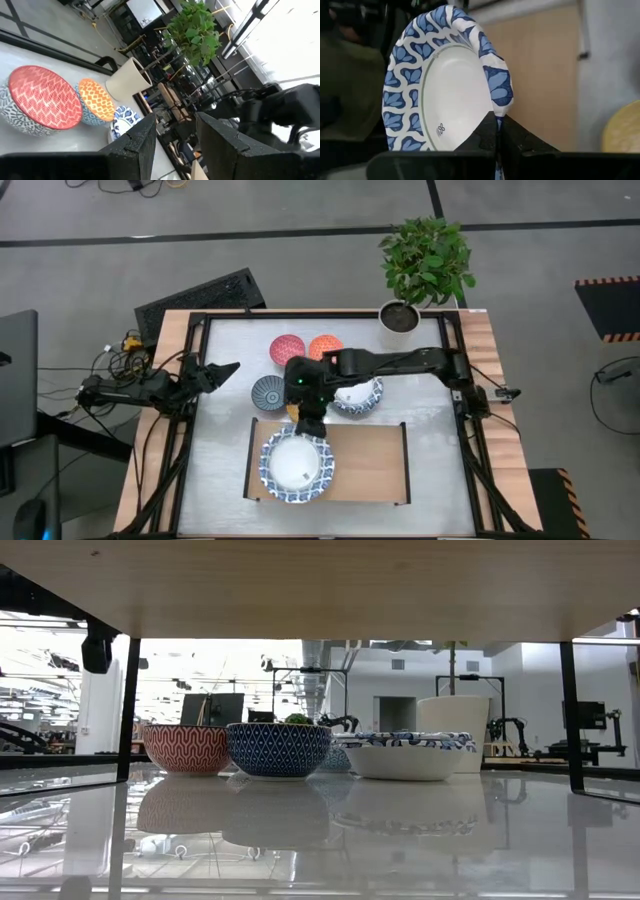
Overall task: Place and stack bowls onto a shelf
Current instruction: Put the white patterned bowl on the shelf, then stack the white patterned bowl on top of the other white patterned bowl on the shelf
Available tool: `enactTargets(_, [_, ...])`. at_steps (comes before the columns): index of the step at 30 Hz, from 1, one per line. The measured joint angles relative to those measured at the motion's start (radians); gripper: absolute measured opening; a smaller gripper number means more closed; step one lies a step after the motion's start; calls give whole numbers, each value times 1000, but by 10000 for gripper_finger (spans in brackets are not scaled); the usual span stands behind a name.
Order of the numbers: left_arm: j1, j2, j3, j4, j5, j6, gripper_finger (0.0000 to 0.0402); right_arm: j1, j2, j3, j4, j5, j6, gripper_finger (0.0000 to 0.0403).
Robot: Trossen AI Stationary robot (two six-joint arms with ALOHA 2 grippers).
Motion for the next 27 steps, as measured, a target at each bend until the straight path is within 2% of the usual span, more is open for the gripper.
enactTargets(4, [0, 0, 0, -1, 11, 5, 128, 11, 11, 0, -8, -9, -5, 45])
enactTargets(10, [0, 0, 0, -3, 24, 8, 128, 10, 10, 2, 18, 62, -53, 65])
enactTargets(15, [0, 0, 0, -2, 37, 2, 128, 3, 7, 2, 38, 65, -86, 81])
enactTargets(24, [0, 0, 0, -2, 91, -24, 128, -23, 7, 2, 169, 67, -97, 157])
enactTargets(27, [0, 0, 0, -2, 90, -25, 128, -51, 3, 41, 87, 69, -102, 169])
